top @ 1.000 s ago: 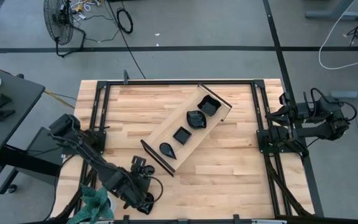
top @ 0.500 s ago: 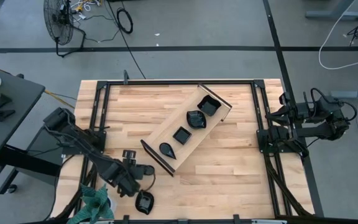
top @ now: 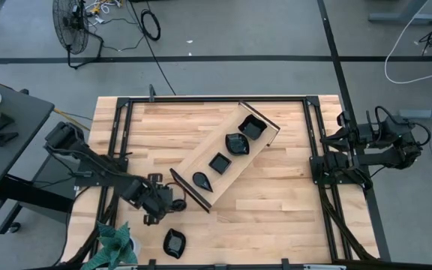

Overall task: Pick & Place Mini shaped plates
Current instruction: Stack the black teardrop shaped plate on top of the black teardrop shaped plate on the shelf

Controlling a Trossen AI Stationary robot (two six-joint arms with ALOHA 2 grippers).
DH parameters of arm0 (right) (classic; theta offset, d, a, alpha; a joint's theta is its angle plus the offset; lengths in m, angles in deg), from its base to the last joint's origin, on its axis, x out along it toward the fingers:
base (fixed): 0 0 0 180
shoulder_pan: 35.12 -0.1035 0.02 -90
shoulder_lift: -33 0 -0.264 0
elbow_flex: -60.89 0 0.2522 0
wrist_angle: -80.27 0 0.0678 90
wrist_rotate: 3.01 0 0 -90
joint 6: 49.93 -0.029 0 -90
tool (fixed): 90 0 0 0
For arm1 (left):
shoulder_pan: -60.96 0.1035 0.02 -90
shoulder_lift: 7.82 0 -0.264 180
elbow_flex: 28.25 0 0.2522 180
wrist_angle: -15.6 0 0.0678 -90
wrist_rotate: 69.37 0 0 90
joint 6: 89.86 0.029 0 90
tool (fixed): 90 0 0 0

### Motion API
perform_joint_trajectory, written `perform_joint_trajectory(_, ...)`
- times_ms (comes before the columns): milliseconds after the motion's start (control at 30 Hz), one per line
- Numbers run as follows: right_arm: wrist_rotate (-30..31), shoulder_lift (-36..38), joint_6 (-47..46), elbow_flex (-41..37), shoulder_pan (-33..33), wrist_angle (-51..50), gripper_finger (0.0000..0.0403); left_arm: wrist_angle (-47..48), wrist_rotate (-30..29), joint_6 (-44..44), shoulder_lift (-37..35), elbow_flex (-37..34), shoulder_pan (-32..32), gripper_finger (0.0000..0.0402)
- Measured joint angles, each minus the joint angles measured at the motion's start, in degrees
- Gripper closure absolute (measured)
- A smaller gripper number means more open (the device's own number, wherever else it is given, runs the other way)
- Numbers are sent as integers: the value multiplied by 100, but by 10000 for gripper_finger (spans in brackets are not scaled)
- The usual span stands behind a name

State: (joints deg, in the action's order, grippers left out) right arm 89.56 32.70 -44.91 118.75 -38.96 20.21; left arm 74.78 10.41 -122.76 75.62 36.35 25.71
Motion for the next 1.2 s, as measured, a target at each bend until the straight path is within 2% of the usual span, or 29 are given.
perform_joint_trajectory(300, 0, -2, 0, -2, 0, 0, 392, -839, 162, -392, -419, -818, 91, 209)
perform_joint_trajectory(633, 0, -2, 0, -2, 0, 0, 392, -1229, 108, -522, -1027, -1273, 206, 209)
perform_joint_trajectory(833, 0, 0, 0, 0, 0, 0, 392, -1934, 771, -625, -1049, -1612, 333, 209)
perform_joint_trajectory(1200, 0, 0, 0, 0, -2, 2, 392, -2192, 573, -500, -1049, -1681, 688, 209)
